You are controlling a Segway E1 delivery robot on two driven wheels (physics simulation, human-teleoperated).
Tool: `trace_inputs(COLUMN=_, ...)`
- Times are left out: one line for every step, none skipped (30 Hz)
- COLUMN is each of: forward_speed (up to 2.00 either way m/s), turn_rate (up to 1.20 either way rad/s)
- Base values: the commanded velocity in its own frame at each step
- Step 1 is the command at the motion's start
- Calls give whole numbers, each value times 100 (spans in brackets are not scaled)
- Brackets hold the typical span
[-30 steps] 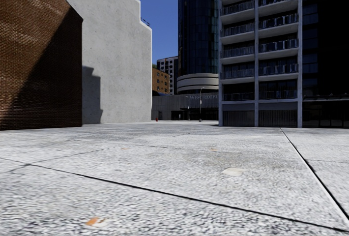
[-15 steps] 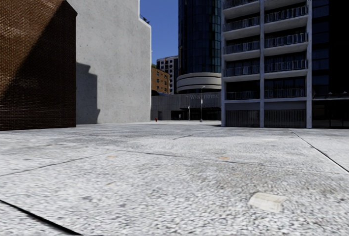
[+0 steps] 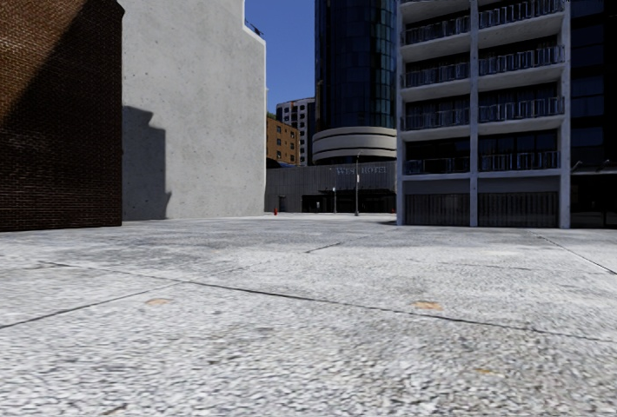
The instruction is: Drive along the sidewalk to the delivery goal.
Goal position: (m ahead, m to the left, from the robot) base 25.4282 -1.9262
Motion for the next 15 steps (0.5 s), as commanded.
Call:
trace_inputs(forward_speed=200, turn_rate=0)
trace_inputs(forward_speed=200, turn_rate=0)
trace_inputs(forward_speed=200, turn_rate=0)
trace_inputs(forward_speed=200, turn_rate=0)
trace_inputs(forward_speed=200, turn_rate=0)
trace_inputs(forward_speed=200, turn_rate=0)
trace_inputs(forward_speed=200, turn_rate=0)
trace_inputs(forward_speed=200, turn_rate=0)
trace_inputs(forward_speed=200, turn_rate=0)
trace_inputs(forward_speed=200, turn_rate=0)
trace_inputs(forward_speed=200, turn_rate=0)
trace_inputs(forward_speed=200, turn_rate=0)
trace_inputs(forward_speed=200, turn_rate=0)
trace_inputs(forward_speed=200, turn_rate=0)
trace_inputs(forward_speed=200, turn_rate=0)
